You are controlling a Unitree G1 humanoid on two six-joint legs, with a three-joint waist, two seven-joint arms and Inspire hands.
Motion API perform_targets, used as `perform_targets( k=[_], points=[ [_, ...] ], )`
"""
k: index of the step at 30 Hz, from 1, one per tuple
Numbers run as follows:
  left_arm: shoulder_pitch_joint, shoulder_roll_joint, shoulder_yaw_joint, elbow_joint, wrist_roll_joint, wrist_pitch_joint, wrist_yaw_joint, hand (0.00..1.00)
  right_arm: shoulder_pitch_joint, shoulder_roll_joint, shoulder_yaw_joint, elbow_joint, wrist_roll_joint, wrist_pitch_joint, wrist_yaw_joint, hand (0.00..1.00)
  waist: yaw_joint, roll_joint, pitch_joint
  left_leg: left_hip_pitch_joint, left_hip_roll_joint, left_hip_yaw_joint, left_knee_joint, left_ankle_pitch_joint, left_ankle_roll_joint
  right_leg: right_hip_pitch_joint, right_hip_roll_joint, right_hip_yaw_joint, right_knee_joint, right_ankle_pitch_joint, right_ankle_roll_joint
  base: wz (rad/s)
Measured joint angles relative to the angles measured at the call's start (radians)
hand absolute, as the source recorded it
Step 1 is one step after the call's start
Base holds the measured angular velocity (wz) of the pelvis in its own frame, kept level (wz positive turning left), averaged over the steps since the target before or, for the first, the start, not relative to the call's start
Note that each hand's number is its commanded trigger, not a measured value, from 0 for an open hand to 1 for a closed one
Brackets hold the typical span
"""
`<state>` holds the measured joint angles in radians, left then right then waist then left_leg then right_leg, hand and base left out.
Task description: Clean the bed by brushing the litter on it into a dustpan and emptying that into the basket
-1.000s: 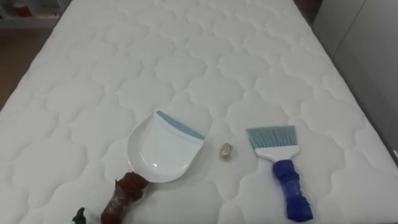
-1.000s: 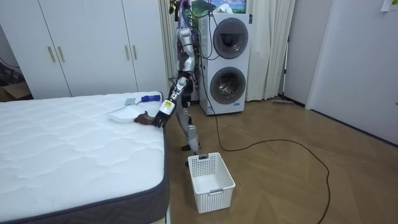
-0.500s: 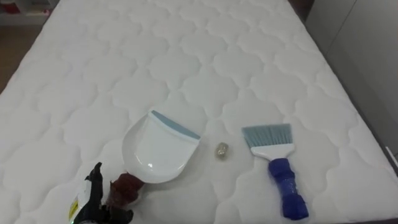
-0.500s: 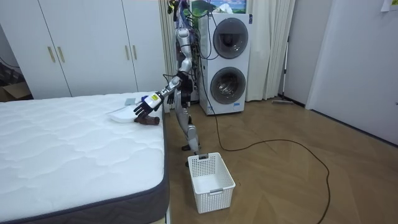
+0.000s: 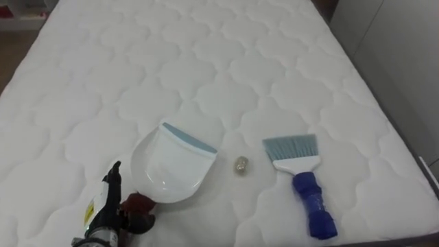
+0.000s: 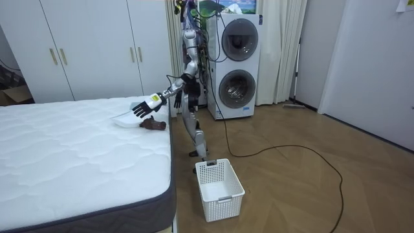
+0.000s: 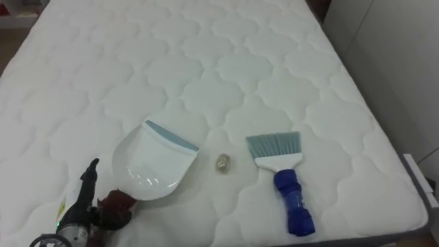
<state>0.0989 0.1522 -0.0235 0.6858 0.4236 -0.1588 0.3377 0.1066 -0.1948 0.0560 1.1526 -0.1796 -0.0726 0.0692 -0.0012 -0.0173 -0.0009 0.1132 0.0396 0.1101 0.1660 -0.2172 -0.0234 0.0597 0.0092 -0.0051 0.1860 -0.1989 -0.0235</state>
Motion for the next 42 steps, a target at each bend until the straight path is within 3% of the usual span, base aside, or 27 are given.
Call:
perform_targets(
  k=[5,13,21,29,37,42],
  points=[
    [-0.011,0.001,0.002,0.022,0.000,0.008,0.000,0.00,-0.007,-0.005,0.000,0.008,0.035,0.006,-0.001,0.00,-0.001,0.004,0.0059,-0.016,0.000,0.000,0.000,0.000,0.000,-0.012,0.000,-0.001,-0.001,0.001,0.000,0.00],
    [-0.039,0.000,-0.001,0.024,-0.003,0.008,0.001,0.00,-0.010,-0.007,0.024,0.009,0.101,0.009,0.000,0.00,-0.003,-0.002,0.0018,-0.052,0.001,0.000,0.001,0.000,0.000,-0.049,0.000,-0.005,0.002,0.002,-0.001,-0.01],
    [-0.059,0.001,-0.003,0.085,-0.040,0.007,0.009,0.00,-0.008,-0.008,0.039,0.021,0.212,0.009,-0.004,0.00,-0.030,-0.002,0.0017,-0.081,0.001,0.001,0.002,0.000,0.000,-0.072,-0.003,-0.029,0.003,0.002,-0.002,-0.01],
    [-0.074,0.016,-0.032,0.103,-0.079,0.007,0.025,0.00,-0.043,-0.010,0.040,0.047,0.197,0.009,-0.001,0.00,-0.051,0.009,0.0041,-0.108,0.001,0.003,0.002,0.000,0.000,-0.102,-0.006,-0.053,0.005,0.005,-0.002,0.04],
    [-0.114,0.016,-0.040,0.147,-0.082,0.009,0.022,0.00,-0.065,-0.026,0.063,0.050,0.171,0.010,0.000,0.00,-0.048,0.024,0.0057,-0.147,0.003,0.006,0.007,0.000,0.000,-0.138,-0.005,-0.056,0.016,0.008,-0.002,-0.01],
    [-0.136,0.021,-0.057,0.156,-0.083,0.007,0.023,0.00,-0.078,-0.032,0.085,0.049,0.167,0.010,-0.003,0.00,-0.045,0.026,0.0065,-0.158,0.003,0.006,0.016,0.000,0.000,-0.145,-0.009,-0.081,0.018,0.008,-0.002,-0.01]
  ],
)
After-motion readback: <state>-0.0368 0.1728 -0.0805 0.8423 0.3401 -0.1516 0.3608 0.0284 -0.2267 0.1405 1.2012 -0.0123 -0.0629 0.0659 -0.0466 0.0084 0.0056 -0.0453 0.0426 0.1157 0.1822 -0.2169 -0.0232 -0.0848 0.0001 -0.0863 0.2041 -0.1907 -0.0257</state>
